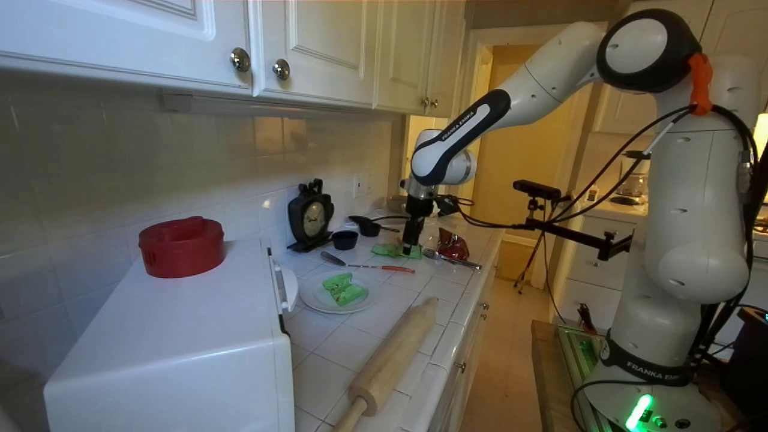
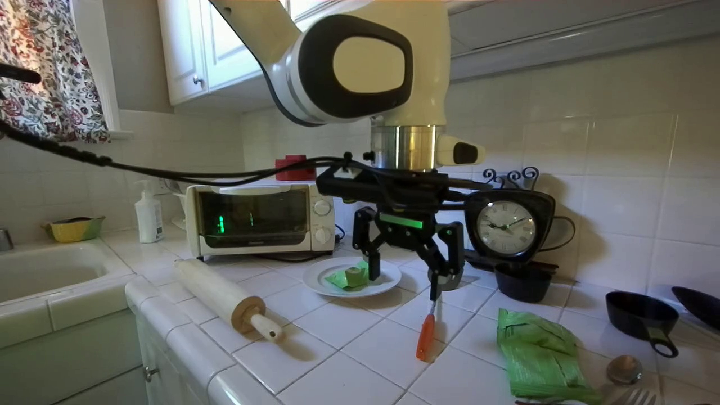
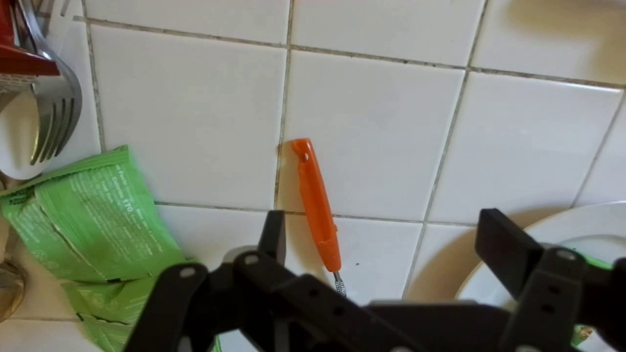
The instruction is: Use the spatula to lift the green sachet then put it back on the plate
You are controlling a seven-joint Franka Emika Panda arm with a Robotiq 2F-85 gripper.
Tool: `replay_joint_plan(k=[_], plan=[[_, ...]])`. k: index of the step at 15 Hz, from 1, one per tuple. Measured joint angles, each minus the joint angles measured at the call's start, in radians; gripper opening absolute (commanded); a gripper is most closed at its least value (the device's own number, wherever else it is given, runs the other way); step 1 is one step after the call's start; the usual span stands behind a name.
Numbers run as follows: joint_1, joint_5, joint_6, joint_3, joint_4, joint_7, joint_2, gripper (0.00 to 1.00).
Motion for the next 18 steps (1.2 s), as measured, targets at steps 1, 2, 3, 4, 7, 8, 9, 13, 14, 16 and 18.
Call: replay_joint_plan(k=[1, 2, 3, 4, 7, 8, 9, 13, 14, 16, 18], plan=[[-0.003, 0.0, 0.0, 0.003, 0.003, 0.0, 0.004, 1.0], [-0.005, 0.0, 0.0, 0.006, 0.006, 0.0, 0.01, 1.0], [-0.008, 0.0, 0.0, 0.008, 0.012, 0.0, 0.016, 1.0], [-0.011, 0.0, 0.0, 0.011, 0.018, 0.0, 0.023, 1.0], [-0.02, 0.0, 0.0, 0.019, 0.033, -0.002, 0.042, 1.0], [-0.022, 0.0, 0.0, 0.022, 0.037, -0.003, 0.047, 1.0], [-0.024, 0.0, 0.0, 0.025, 0.04, -0.003, 0.051, 1.0], [-0.033, 0.0, 0.0, 0.037, 0.054, -0.004, 0.07, 1.0], [-0.034, 0.0, 0.001, 0.041, 0.056, -0.005, 0.074, 1.0], [-0.037, 0.0, 0.004, 0.048, 0.059, -0.014, 0.082, 1.0], [-0.042, 0.0, 0.026, 0.055, 0.06, -0.033, 0.092, 1.0]])
